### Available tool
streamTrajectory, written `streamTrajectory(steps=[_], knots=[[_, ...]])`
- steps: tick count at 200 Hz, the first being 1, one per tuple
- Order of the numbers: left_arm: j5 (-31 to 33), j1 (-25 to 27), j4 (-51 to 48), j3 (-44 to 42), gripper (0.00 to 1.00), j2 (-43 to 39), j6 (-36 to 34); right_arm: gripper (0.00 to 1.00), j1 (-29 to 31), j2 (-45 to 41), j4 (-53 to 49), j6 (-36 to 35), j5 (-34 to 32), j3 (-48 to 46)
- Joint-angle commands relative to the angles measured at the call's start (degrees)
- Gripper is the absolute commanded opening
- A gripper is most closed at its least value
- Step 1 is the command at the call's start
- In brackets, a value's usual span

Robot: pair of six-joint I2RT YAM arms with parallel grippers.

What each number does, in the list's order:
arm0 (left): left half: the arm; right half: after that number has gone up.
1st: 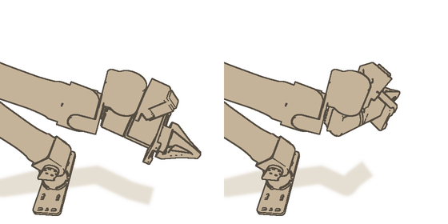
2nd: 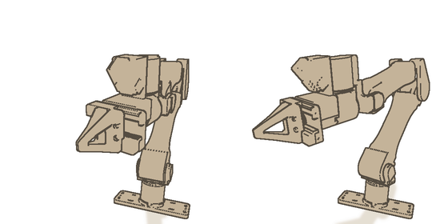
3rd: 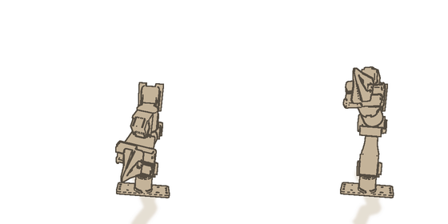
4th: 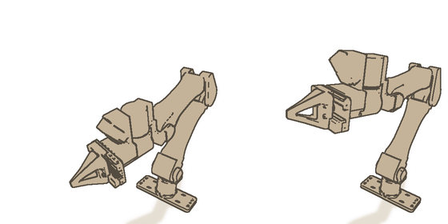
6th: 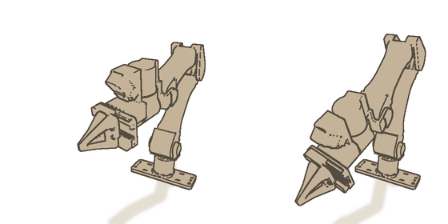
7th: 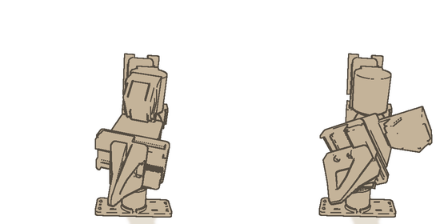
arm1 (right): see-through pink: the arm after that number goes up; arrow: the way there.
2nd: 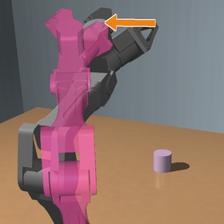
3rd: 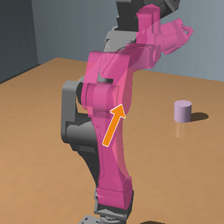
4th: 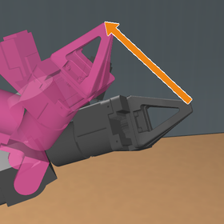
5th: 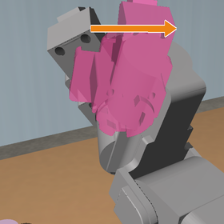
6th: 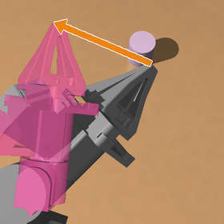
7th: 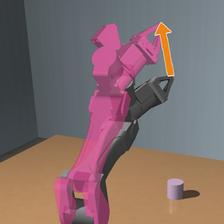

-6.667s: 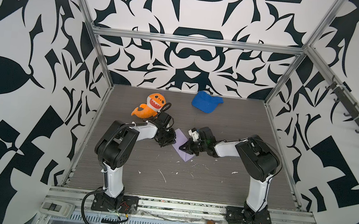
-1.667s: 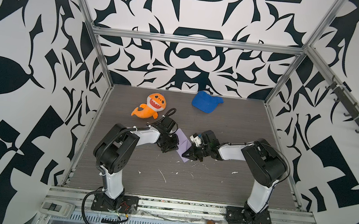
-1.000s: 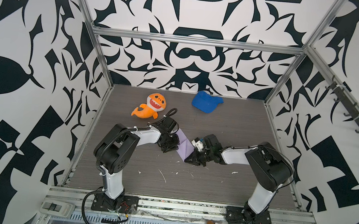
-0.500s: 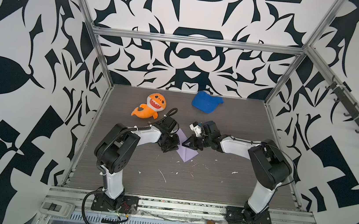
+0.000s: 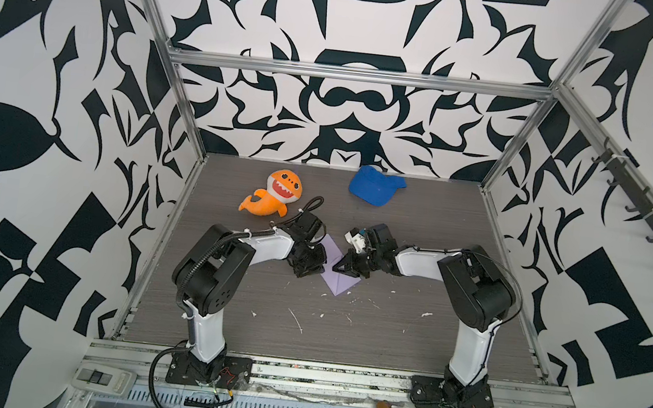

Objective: Fold a paper plane with a square sheet of paper (pick it up from the middle)

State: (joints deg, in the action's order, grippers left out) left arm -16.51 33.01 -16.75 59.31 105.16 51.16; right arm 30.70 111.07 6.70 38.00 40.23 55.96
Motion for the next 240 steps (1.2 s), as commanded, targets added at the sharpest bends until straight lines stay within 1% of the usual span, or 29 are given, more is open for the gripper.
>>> streamTrajectory(steps=[1,52,76,96,112,118,145,154,169,188,209,240], knots=[[6.79,-0.06,-4.16,-1.64,0.00,4.60,-0.43,0.00,-0.71,-1.29,-0.47,-2.05,0.64,-1.27],[6.85,-0.06,-4.69,-1.06,0.00,4.47,-0.72,0.00,-1.02,-0.55,-0.77,-2.41,-0.40,-2.61],[6.77,-0.06,-5.37,0.64,0.00,3.85,-2.15,0.00,-1.09,-0.24,-0.63,-2.04,-1.37,-3.29],[6.43,-0.06,-6.16,3.71,0.00,2.40,-4.04,0.00,-1.12,-0.23,1.67,0.27,-2.21,-4.67],[4.90,0.04,-5.70,5.18,0.00,0.15,-3.98,0.00,-1.13,-0.49,4.35,3.37,-3.37,-6.20],[4.50,0.24,-5.27,5.22,0.00,-0.99,-3.47,0.00,-1.13,-0.70,5.88,4.74,-3.85,-6.97],[3.60,2.08,-3.17,2.85,0.10,-5.06,0.45,0.00,-1.06,-1.20,11.74,11.07,-6.33,-10.26],[3.09,3.14,-1.78,1.36,0.11,-6.08,2.27,0.00,-1.07,-1.20,12.98,12.61,-7.10,-10.98],[2.60,5.01,0.38,-0.94,0.12,-7.10,5.49,0.00,-1.05,-1.11,14.90,15.23,-7.93,-12.07],[1.91,7.23,2.19,-2.65,0.12,-6.82,7.89,0.00,-0.91,-1.20,16.65,17.63,-8.76,-13.03],[1.75,8.67,2.90,-2.98,0.11,-5.33,8.87,0.00,-0.90,-1.32,16.85,18.51,-9.56,-13.49],[1.57,8.83,2.02,-2.88,0.08,-3.18,8.99,0.00,-0.90,-0.96,16.64,18.91,-9.81,-13.18]])
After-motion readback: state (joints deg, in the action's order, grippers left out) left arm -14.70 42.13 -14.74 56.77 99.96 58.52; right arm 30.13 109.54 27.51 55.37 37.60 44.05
